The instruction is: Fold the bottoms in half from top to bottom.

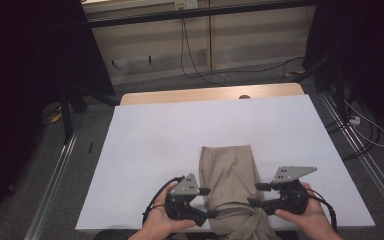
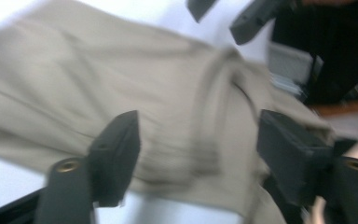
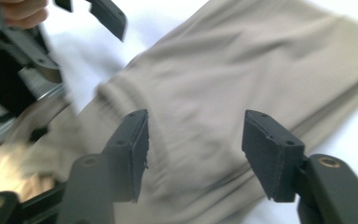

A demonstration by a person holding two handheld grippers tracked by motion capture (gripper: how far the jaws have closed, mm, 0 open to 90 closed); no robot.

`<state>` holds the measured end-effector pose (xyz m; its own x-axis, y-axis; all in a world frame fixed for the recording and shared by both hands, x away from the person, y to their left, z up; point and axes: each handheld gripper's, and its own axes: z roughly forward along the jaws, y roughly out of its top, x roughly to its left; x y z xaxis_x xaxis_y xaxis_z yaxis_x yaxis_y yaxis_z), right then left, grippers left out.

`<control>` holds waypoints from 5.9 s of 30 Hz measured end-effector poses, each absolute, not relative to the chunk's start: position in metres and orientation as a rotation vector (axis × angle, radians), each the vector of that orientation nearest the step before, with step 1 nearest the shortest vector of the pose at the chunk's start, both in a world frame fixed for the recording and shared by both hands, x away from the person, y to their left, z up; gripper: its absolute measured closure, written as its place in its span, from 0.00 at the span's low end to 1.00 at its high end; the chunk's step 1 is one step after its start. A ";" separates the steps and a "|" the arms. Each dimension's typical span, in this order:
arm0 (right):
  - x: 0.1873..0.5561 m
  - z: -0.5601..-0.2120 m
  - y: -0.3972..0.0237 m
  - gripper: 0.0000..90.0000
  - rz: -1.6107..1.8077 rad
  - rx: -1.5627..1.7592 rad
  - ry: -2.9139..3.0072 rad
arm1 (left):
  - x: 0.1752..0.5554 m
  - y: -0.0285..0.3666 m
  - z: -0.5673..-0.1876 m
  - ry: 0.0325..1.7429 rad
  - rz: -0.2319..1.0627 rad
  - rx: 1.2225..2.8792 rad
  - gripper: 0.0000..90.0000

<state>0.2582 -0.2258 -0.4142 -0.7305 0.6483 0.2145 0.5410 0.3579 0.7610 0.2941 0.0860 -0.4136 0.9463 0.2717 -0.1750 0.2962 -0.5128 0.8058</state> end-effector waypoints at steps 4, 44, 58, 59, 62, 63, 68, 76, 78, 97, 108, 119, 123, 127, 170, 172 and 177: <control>0.283 -0.408 -0.231 0.43 1.301 1.120 2.422 | 0.332 0.092 -0.412 0.500 0.083 2.113 0.32; 0.418 -0.452 -0.220 0.75 1.035 1.222 2.479 | 0.442 0.055 -0.456 0.763 -0.040 2.186 0.80; 0.423 -0.421 -0.221 0.95 1.232 1.304 2.404 | 0.449 0.081 -0.424 0.851 -0.023 2.036 0.92; 0.425 -0.418 -0.218 0.95 1.238 1.298 2.402 | 0.450 0.084 -0.423 0.860 -0.006 2.033 0.92; 0.434 -0.408 -0.209 0.96 1.269 1.283 2.368 | 0.456 0.094 -0.420 0.900 0.019 2.000 0.92; 0.436 -0.405 -0.208 0.96 1.274 1.283 2.357 | 0.459 0.097 -0.418 0.912 0.029 1.992 0.92; 0.454 -0.382 -0.203 0.96 1.324 1.280 2.277 | 0.476 0.104 -0.399 0.936 0.080 1.938 0.92; 0.475 -0.338 -0.216 0.96 1.376 1.271 2.140 | 0.506 0.089 -0.344 0.914 0.200 1.879 0.92; 0.479 -0.326 -0.220 0.96 1.379 1.262 2.113 | 0.511 0.086 -0.333 0.904 0.216 1.859 0.92; 0.535 -0.254 -0.235 0.95 1.347 1.255 1.980 | 0.571 0.066 -0.275 0.932 0.302 1.784 0.92; 0.549 -0.323 -0.237 0.50 1.183 1.457 1.942 | 0.570 0.068 -0.337 1.038 0.342 1.881 0.33; 0.461 -0.365 -0.230 0.56 1.315 1.331 2.110 | 0.485 0.085 -0.380 0.909 0.304 1.850 0.18; 0.424 -0.380 -0.223 0.61 1.333 1.286 2.194 | 0.455 0.091 -0.395 0.879 0.267 1.906 0.15; 0.385 -0.396 -0.214 0.66 1.338 1.226 2.297 | 0.427 0.104 -0.404 0.883 0.241 1.968 0.15; 0.296 -0.447 -0.115 0.67 1.134 0.812 2.690 | 0.349 0.108 -0.439 0.805 0.174 2.134 0.18; 0.293 -0.448 -0.115 0.80 1.113 0.814 2.653 | 0.348 0.108 -0.438 0.805 0.169 2.133 0.18; 0.291 -0.443 -0.126 1.00 1.157 0.873 2.639 | 0.346 0.106 -0.438 0.794 0.168 2.141 0.18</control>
<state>0.2914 -0.1261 -0.4428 -0.8240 0.5563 0.1076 0.4560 0.5383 0.7088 0.3461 0.1057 -0.4384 0.7918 0.5929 -0.1468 0.4823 -0.4594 0.7458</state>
